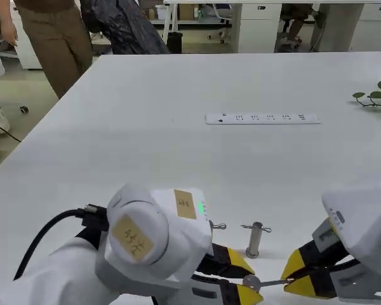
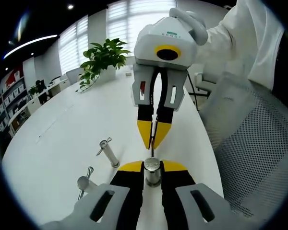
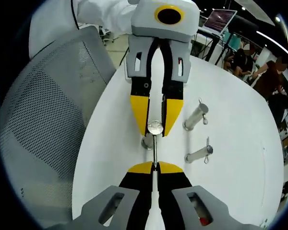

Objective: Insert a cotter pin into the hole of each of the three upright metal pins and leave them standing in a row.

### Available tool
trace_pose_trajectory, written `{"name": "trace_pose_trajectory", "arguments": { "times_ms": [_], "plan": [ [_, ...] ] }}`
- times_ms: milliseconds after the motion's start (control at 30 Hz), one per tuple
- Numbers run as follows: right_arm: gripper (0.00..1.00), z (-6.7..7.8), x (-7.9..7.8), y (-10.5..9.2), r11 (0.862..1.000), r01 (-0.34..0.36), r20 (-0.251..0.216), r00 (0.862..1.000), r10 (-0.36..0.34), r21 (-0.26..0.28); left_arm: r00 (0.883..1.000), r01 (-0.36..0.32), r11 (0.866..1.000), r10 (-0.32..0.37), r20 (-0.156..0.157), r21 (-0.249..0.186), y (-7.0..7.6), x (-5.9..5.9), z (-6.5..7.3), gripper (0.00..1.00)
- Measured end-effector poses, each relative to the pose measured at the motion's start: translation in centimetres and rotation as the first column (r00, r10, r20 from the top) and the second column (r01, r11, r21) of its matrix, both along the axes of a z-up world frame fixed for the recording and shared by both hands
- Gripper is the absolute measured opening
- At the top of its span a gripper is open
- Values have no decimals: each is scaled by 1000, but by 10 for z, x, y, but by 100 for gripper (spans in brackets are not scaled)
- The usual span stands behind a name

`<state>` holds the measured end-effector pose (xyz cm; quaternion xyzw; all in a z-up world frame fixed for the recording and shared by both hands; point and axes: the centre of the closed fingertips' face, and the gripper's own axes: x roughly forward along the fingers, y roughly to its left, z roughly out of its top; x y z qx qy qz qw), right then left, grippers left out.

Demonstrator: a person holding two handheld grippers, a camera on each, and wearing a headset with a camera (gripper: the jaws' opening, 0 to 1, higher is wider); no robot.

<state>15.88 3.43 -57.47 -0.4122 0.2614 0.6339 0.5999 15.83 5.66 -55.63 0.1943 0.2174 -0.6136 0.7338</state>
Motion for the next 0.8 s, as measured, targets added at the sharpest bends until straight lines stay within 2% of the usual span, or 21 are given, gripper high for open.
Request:
{"name": "trace_pose_trajectory", "arguments": {
  "times_ms": [33,67,133,367,600,733,800],
  "plan": [
    [0,2,-5,8,999,7,-40,999,-5,48,1000,1,1000,-1,0,-1,-1,0,0,10],
    [0,3,-5,10,999,11,-48,999,-8,51,1000,4,1000,-4,0,0,-3,-1,0,10],
    [0,2,-3,13,999,-5,-31,999,6,34,1000,10,1000,-10,1,1,-5,-2,0,10],
    [0,1,-5,25,999,-30,-43,999,32,41,1000,11,1000,-11,8,7,-5,0,0,10],
    [0,1,-5,24,998,-59,-29,998,60,32,1000,24,1000,-25,16,18,-5,1,-2,10],
    [0,1,-6,24,997,-62,-36,997,63,36,1000,16,1000,-16,-3,15,-5,1,-2,10],
    [5,1,-7,25,997,-59,-42,997,61,43,1000,10,1000,-10,-10,13,-6,0,-2,10]
  ]
}}
